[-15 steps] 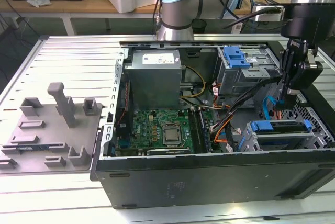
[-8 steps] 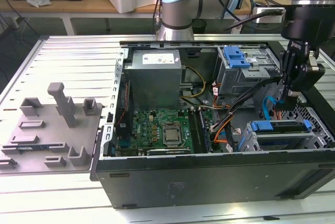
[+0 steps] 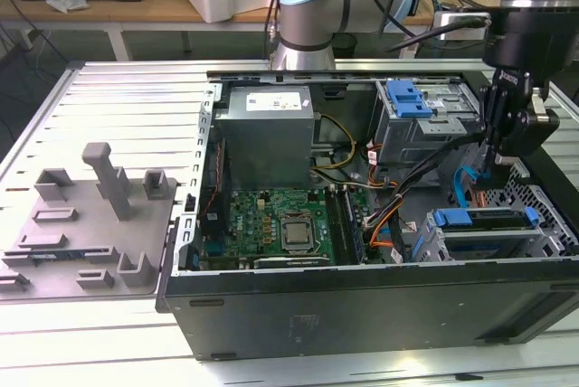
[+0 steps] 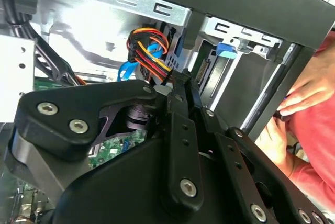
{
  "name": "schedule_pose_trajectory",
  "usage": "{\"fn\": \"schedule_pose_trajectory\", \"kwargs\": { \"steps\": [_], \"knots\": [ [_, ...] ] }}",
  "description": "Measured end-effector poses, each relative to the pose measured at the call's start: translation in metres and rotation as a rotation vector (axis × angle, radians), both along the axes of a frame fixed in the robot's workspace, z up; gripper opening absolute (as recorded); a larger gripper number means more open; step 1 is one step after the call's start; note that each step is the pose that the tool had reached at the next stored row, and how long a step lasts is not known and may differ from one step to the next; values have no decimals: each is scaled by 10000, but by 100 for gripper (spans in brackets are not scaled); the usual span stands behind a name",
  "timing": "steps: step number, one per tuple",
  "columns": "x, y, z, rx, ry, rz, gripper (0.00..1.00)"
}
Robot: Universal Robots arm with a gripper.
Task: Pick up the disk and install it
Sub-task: 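Insert the first disk wire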
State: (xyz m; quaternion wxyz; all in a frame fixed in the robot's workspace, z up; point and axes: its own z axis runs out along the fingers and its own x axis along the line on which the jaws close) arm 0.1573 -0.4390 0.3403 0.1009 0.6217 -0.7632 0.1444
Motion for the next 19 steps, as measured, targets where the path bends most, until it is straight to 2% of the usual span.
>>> {"fn": "schedule_pose_trajectory", "kwargs": {
  "steps": [3, 9, 14, 19],
  "knots": [
    [0, -2, 22, 210, 0, 121, 17],
    [-8, -24, 35, 528, 1, 319, 17],
    [-21, -65, 36, 624, 2, 434, 17],
    [-37, -138, 37, 685, 5, 590, 17]
  ]
}}
